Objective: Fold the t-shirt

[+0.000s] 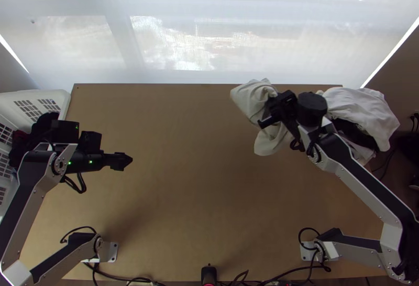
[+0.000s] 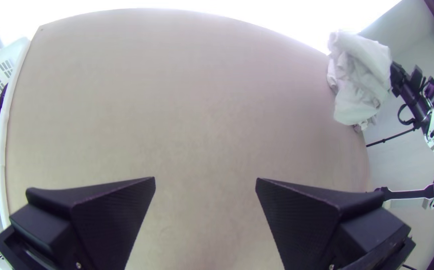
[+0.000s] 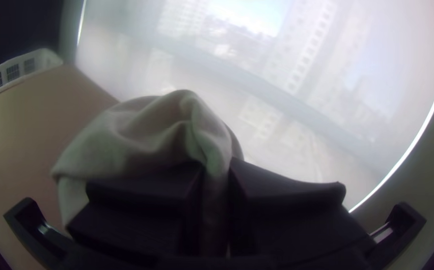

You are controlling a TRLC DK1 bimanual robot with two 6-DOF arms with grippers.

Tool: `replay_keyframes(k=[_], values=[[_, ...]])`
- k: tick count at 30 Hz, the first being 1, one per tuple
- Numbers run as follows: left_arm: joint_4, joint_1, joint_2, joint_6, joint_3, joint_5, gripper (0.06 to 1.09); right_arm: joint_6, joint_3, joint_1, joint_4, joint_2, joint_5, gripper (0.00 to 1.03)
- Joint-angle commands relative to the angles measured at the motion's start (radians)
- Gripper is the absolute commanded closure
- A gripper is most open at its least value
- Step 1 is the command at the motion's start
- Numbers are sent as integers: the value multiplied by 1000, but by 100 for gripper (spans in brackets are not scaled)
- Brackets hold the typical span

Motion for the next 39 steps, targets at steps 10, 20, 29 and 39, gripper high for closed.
replay_keyframes(k=[10, 20, 29, 39], values=[[-29, 21, -92, 9, -88, 0, 11, 1, 195, -661, -9, -10, -190, 100], [-32, 23, -125, 12, -140, 0, 11, 7, 521, -975, -8, 214, -306, 100], [-31, 37, -128, 21, -151, 0, 11, 7, 769, -1081, -45, 392, -349, 100], [-35, 60, -151, 19, -171, 1, 11, 12, 427, -957, -36, 360, -354, 100]])
